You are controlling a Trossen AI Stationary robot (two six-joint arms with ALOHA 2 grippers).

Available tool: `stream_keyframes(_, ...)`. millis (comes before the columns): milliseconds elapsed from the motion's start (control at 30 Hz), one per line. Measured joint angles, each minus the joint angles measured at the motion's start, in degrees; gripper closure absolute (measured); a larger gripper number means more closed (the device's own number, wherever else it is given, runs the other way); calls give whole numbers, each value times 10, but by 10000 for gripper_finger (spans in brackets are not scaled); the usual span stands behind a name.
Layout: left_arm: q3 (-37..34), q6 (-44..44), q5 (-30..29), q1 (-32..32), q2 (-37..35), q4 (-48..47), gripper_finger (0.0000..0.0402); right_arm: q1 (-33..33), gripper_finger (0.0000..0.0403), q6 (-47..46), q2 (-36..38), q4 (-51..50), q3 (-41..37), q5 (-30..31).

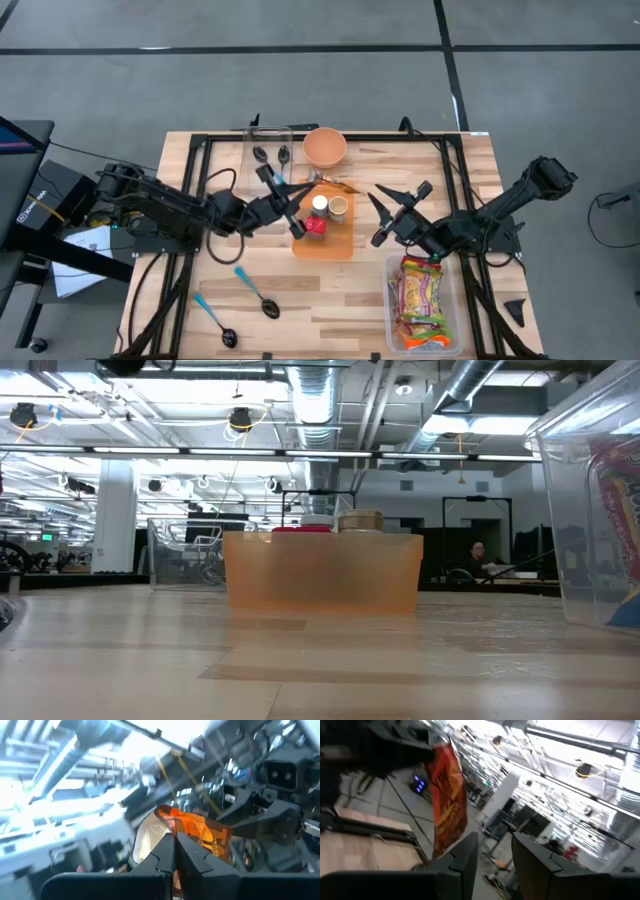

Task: Pick & Place Food Item
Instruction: Put the orange seasoning pack into the orange bin

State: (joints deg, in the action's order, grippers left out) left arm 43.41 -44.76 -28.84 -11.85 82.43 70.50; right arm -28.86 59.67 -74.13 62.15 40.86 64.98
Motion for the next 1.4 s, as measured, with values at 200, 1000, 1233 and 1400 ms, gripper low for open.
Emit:
stream_keyframes(200, -28, 34, 97, 23, 0, 55, 401, 0, 288, -43, 0, -26, 6, -48)
stream_keyframes(1000, -28, -17, 100, 32, 26, 82, 401, 31, 288, -180, 13, -139, 19, -150)
stream_keyframes(1233, -28, -44, 91, 33, 23, 84, 401, -8, 288, -177, 36, -150, 19, -140)
stream_keyframes(1400, -28, -43, 99, 32, 23, 84, 401, -6, 288, -183, 37, -151, 19, -140)
